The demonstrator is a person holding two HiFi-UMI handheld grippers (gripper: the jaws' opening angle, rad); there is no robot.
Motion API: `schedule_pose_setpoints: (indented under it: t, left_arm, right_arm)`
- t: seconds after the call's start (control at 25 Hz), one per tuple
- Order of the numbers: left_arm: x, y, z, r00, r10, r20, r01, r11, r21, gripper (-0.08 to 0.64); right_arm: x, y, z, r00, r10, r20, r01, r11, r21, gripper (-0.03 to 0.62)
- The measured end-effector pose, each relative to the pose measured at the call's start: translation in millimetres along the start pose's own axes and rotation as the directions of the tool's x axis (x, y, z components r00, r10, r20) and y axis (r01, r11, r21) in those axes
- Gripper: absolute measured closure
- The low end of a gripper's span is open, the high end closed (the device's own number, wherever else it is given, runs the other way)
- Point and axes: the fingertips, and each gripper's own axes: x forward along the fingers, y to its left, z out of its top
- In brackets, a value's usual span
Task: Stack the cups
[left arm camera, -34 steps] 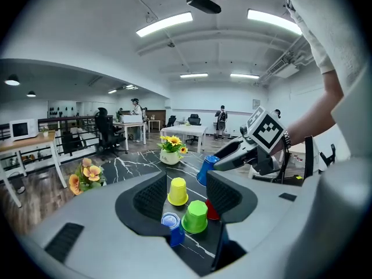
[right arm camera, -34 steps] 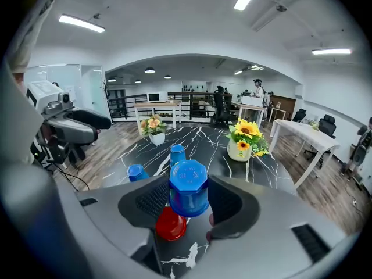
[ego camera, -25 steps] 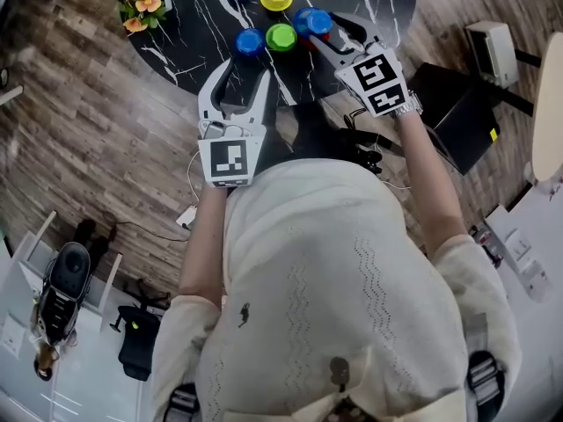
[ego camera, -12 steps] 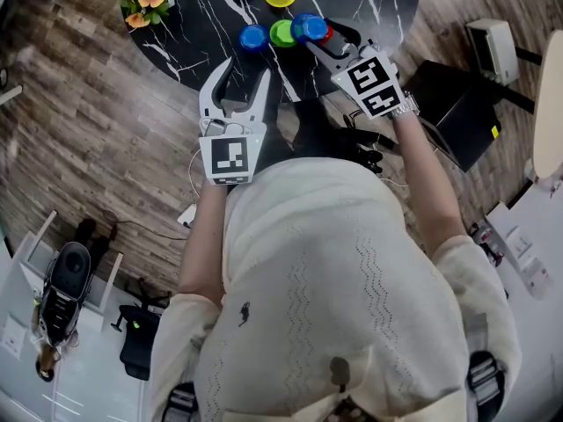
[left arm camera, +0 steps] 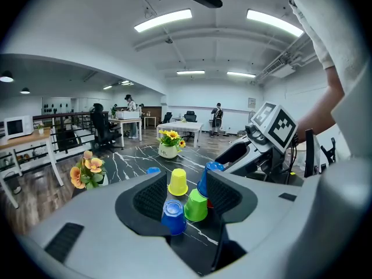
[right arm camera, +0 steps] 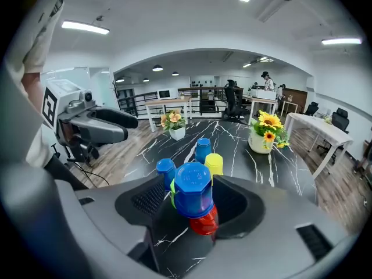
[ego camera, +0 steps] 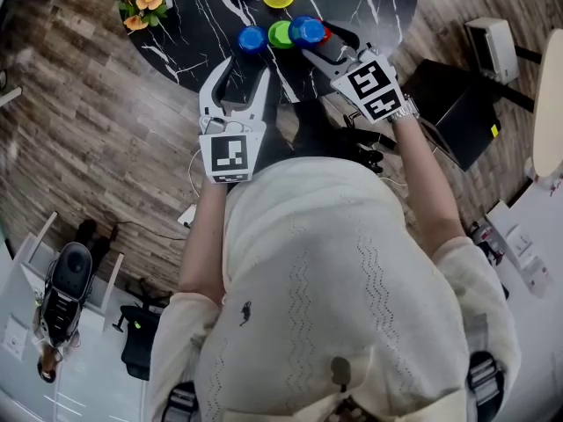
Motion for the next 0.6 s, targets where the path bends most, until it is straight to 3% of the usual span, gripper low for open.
schedule_pose_setpoints:
  t: [0.44,0.6]
  left_arm:
    - [38,12,16,1.000,-0.006,-0.004,0.006,0.999,0.037,0.336]
    - [62,17,10,0.997,-0.039,-0.067,0.042,0.998,0.044,0.334]
  right_arm:
    - [-33,-17,17,0.992,0.015,0.122,-0.025,0.996,0.082,0.322]
    - [-48,-37,16,0.991,-0.019,0.133,0.006,0.995,0.102,0.325]
